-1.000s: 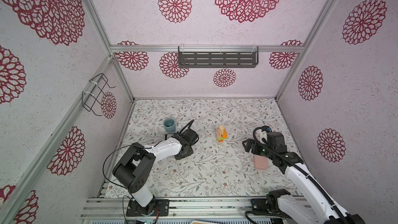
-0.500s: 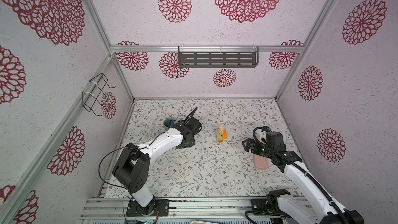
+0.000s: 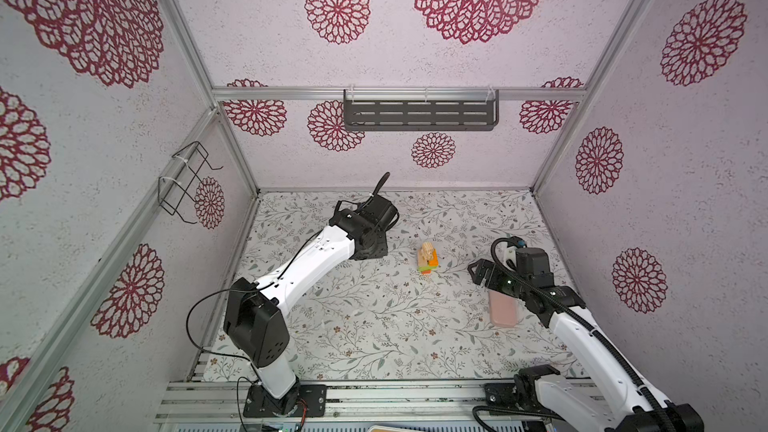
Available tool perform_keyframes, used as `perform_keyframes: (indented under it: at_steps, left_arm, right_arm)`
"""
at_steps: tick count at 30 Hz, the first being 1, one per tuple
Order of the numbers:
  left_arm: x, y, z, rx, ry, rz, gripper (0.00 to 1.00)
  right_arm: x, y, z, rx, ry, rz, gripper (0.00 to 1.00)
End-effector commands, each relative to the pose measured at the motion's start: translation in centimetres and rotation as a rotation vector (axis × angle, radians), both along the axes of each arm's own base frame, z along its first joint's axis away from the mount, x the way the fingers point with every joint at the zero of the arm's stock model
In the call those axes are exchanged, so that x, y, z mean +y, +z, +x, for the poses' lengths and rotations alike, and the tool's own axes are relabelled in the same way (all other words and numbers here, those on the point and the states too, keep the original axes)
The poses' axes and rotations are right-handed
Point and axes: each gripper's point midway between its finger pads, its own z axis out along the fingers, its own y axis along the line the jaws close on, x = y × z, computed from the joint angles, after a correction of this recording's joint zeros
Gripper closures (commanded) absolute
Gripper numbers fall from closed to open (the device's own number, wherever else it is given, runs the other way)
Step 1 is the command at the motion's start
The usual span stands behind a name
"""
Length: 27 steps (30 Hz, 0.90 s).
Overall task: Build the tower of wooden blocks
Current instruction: 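Lift the yellow triangle with the left gripper and carry it over the stack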
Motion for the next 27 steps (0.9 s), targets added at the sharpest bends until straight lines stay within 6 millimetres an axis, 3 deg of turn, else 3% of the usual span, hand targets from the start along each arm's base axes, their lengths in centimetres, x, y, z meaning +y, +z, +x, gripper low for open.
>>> perform_keyframes:
  at_steps: [1, 12, 14, 27]
  left_arm:
    - [-1.6, 0.0, 0.0, 0.021, -0.061, 0.014, 0.66]
    - [-7.0, 1.4, 1.7, -0.001, -0.164, -0.011, 0.67]
    - [-8.0, 0.3, 2.2, 0.017, -0.174, -0.001, 0.67]
    - [-12.8, -0.2, 3.2, 0.017, -0.227, -0.031, 0.69]
  right_arm:
    - [-0.1, 1.5, 0.3, -0.028, -0.003, 0.006, 0.01]
    - [0.1, 0.9, 0.2, -0.012, -0.014, 0.033, 0.01]
    - [0.0, 0.9, 0.3, -0.013, -0.016, 0.030, 0.01]
    - [0.0, 0.3, 0.4, -0.002, -0.011, 0.023, 0.01]
